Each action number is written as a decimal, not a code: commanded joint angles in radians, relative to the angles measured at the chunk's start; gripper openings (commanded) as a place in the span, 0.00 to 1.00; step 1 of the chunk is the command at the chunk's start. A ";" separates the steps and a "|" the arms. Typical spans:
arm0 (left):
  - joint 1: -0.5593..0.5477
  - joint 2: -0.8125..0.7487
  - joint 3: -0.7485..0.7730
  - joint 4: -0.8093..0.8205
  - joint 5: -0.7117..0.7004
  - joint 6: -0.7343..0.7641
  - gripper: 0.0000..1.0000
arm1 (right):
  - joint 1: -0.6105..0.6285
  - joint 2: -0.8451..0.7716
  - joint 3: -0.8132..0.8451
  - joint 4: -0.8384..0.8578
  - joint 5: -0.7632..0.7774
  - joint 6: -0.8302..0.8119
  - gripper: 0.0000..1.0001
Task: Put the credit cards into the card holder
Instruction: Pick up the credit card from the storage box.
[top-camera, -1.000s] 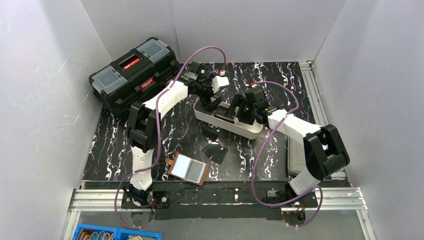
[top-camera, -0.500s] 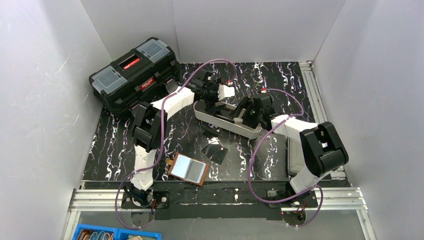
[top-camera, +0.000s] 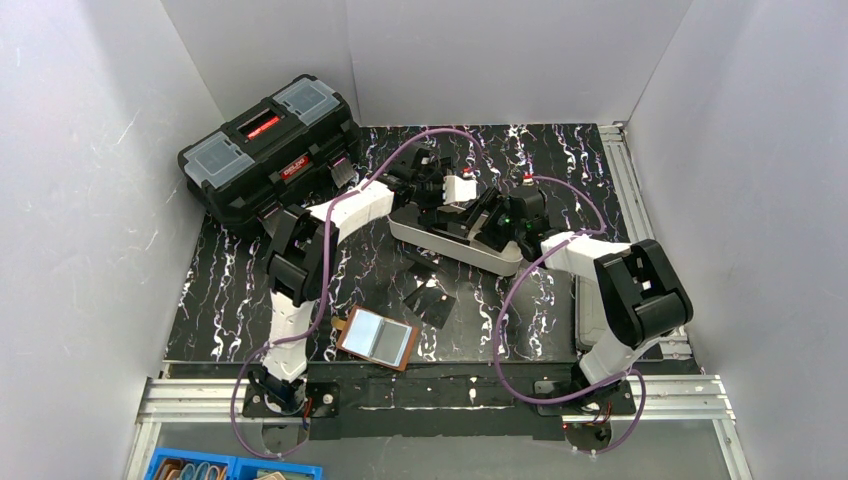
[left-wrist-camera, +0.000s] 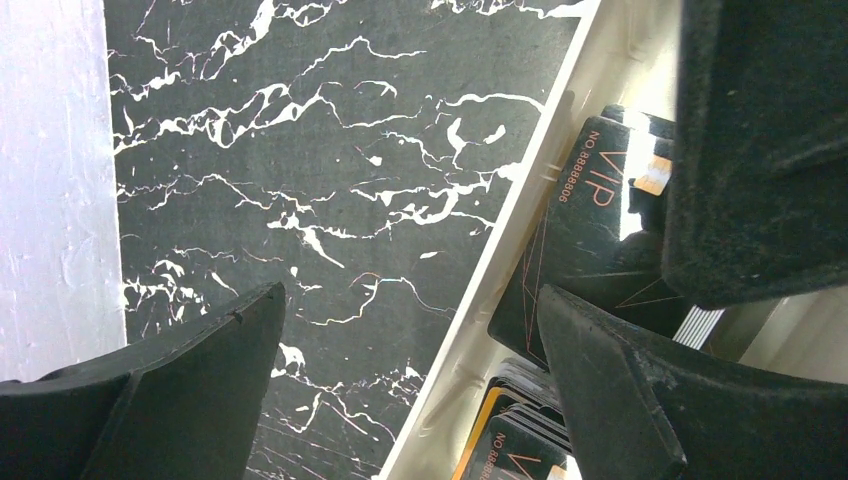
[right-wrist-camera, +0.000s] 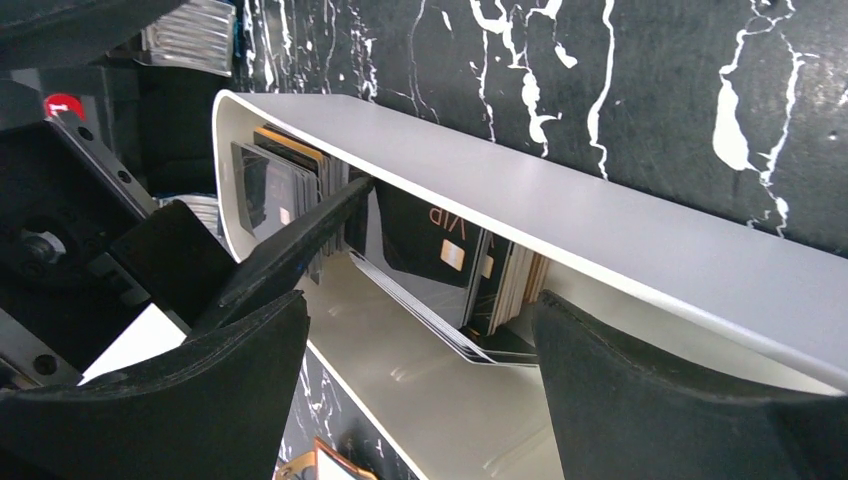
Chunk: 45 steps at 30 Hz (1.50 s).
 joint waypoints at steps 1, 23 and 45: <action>-0.005 -0.027 -0.049 -0.051 0.005 -0.013 0.99 | -0.011 0.034 -0.023 0.106 -0.020 0.043 0.88; 0.061 -0.039 0.088 -0.167 0.078 -0.255 0.99 | -0.051 -0.010 -0.140 0.217 -0.024 0.081 0.84; 0.164 -0.127 0.053 -0.187 0.022 -0.233 0.99 | 0.004 -0.118 -0.062 0.067 0.056 -0.049 0.75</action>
